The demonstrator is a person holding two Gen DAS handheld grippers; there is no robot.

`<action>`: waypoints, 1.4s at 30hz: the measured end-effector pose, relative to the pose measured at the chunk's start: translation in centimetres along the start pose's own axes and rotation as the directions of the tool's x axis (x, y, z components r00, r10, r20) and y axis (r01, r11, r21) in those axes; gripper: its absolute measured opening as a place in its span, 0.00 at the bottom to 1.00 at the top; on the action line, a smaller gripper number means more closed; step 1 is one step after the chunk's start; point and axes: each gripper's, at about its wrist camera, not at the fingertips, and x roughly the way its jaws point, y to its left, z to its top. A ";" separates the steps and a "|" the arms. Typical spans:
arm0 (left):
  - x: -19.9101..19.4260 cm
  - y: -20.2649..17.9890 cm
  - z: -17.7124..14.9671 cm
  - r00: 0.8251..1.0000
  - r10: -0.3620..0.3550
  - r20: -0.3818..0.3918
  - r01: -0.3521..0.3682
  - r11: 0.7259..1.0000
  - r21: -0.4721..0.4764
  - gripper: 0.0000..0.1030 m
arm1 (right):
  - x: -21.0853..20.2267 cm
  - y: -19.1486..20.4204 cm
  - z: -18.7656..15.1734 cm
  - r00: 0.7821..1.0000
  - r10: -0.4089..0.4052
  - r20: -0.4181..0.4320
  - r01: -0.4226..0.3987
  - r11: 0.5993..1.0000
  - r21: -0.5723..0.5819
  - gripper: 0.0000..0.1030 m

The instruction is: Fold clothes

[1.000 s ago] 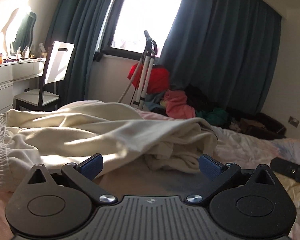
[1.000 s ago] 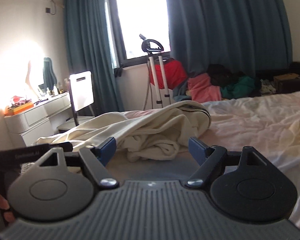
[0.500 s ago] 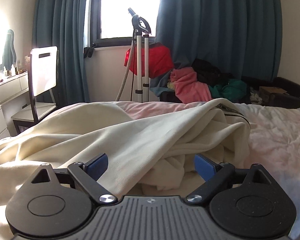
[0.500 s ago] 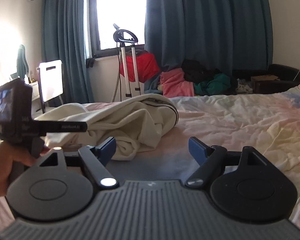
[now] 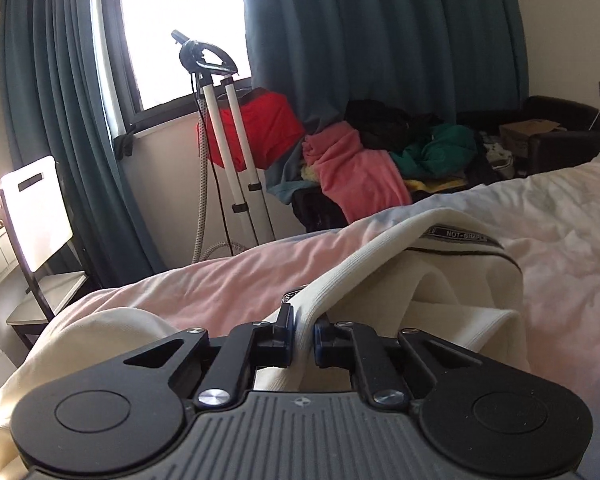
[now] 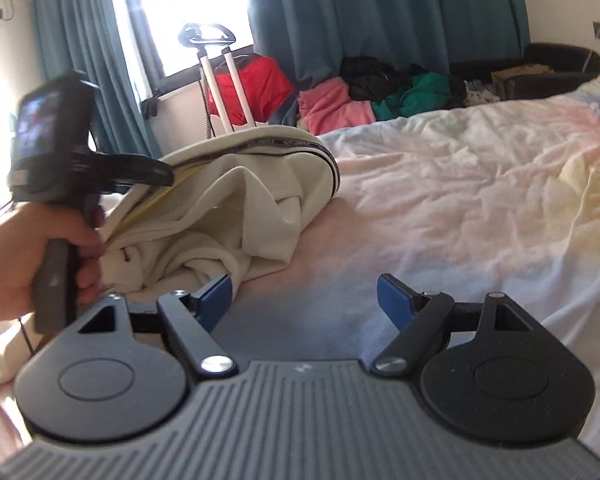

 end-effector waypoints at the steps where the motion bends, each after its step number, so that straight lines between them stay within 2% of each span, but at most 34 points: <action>1: -1.2 0.0 0.1 1.000 -0.006 0.021 0.006 1.000 0.010 0.07 | -0.1 -0.2 0.0 1.000 -0.001 0.007 0.001 1.000 0.010 0.79; 6: -10.6 0.5 -0.2 0.988 -0.067 0.139 0.063 0.997 0.036 0.06 | -1.6 -0.8 0.6 0.998 0.000 0.057 -0.002 0.999 0.047 0.79; 11: -19.6 0.4 -2.9 0.970 -0.150 0.190 0.141 0.988 0.061 0.06 | -4.4 -0.8 1.1 0.992 0.034 0.126 -0.043 0.996 0.072 0.79; 14: -23.9 0.9 -6.3 0.962 -0.207 0.180 0.208 0.978 0.014 0.06 | -6.2 -1.3 1.5 0.985 0.089 0.151 -0.108 0.986 0.126 0.79; 16: -25.8 1.2 -9.1 0.962 -0.223 0.157 0.228 0.973 -0.018 0.05 | -7.3 -1.5 1.6 0.982 0.118 0.147 -0.142 0.977 0.160 0.79; 18: -26.9 1.2 -12.3 0.965 -0.240 0.105 0.244 0.969 -0.037 0.05 | -8.0 -1.5 1.4 0.981 0.150 0.121 -0.171 0.968 0.183 0.79; 20: -27.0 0.8 -14.9 0.969 -0.246 0.018 0.247 0.967 -0.057 0.05 | -8.5 -1.3 0.8 0.978 0.189 0.091 -0.204 0.958 0.202 0.75; 22: -26.2 0.3 -16.4 0.965 -0.251 -0.082 0.243 0.966 -0.091 0.05 | -8.7 -1.0 0.3 0.976 0.210 0.055 -0.216 0.954 0.207 0.73; 24: -25.0 0.0 -17.0 0.956 -0.250 -0.151 0.232 0.964 -0.126 0.06 | -8.6 -0.7 0.0 0.978 0.207 0.023 -0.207 0.956 0.209 0.64; 25: -24.6 -0.1 -17.2 0.951 -0.259 -0.169 0.234 0.960 -0.156 0.06 | -8.6 -0.5 -0.2 0.979 0.205 0.008 -0.202 0.957 0.210 0.56; 26: -24.0 0.0 -17.5 0.944 -0.273 -0.184 0.238 0.952 -0.190 0.07 | -8.4 -0.4 0.0 0.980 0.201 0.003 -0.197 0.959 0.204 0.55; 30: -21.9 1.4 -18.4 0.930 -0.314 -0.190 0.244 0.915 -0.320 0.07 | -6.9 0.3 1.4 0.982 0.186 -0.017 -0.179 0.966 0.187 0.55; 34: -21.0 2.0 -19.0 0.929 -0.334 -0.159 0.266 0.903 -0.338 0.07 | -2.6 1.5 4.6 0.980 0.191 -0.055 -0.180 0.970 0.162 0.55; 38: -19.4 2.3 -19.5 0.911 -0.380 -0.157 0.309 0.884 -0.350 0.07 | 4.1 3.5 8.7 0.987 0.145 -0.064 -0.139 0.987 0.083 0.56; 42: -17.6 2.6 -20.2 0.895 -0.420 -0.149 0.337 0.857 -0.391 0.07 | 12.1 4.2 12.3 0.983 0.131 -0.132 -0.115 0.986 0.122 0.56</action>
